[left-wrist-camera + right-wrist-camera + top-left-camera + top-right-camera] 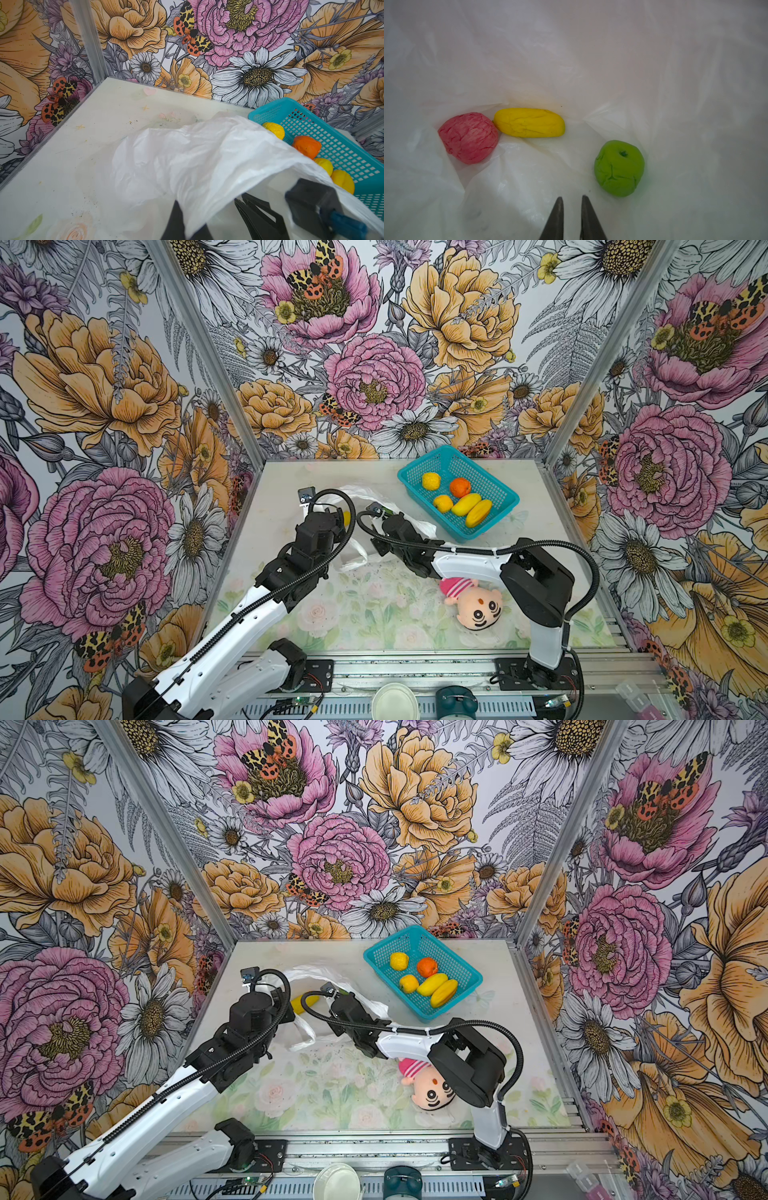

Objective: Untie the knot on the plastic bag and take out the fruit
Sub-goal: 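Move the right gripper back over the bag opening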

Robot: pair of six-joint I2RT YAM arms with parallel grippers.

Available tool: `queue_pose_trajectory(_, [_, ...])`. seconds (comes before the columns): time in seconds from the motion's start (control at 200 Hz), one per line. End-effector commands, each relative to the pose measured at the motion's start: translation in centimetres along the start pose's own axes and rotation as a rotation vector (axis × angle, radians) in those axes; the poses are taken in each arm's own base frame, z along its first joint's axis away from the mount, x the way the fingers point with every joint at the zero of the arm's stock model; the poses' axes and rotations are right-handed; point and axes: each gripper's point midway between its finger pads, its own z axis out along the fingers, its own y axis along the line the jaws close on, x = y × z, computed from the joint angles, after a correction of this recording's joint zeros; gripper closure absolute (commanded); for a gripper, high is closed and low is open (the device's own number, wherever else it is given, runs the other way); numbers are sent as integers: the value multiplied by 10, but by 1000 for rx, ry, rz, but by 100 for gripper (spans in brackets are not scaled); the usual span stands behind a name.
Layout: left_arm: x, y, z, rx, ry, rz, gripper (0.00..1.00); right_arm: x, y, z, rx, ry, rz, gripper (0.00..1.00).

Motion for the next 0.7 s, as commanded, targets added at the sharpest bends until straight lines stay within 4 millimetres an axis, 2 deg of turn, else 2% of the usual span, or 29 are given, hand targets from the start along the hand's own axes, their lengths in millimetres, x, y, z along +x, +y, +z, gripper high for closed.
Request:
queue_pose_trajectory(0.0, [-6, -10, -5, 65, -30, -22, 100, 3, -4, 11, 15, 16, 50, 81])
queue_pose_trajectory(0.21, [-5, -22, -5, 110, -24, -3, 100, 17, -5, 26, 37, 48, 38, 75])
queue_pose_trajectory(0.43, [-10, -23, -11, 120, -41, -2, 100, 29, -8, 40, 59, 89, 24, 70])
queue_pose_trajectory(0.585, [-16, -22, -19, 127, -66, -12, 100, 32, -17, 45, 107, 105, 8, 57])
queue_pose_trajectory(0.69, [-19, -24, -24, 146, -83, -17, 100, 34, -29, 50, 158, 125, 15, 40])
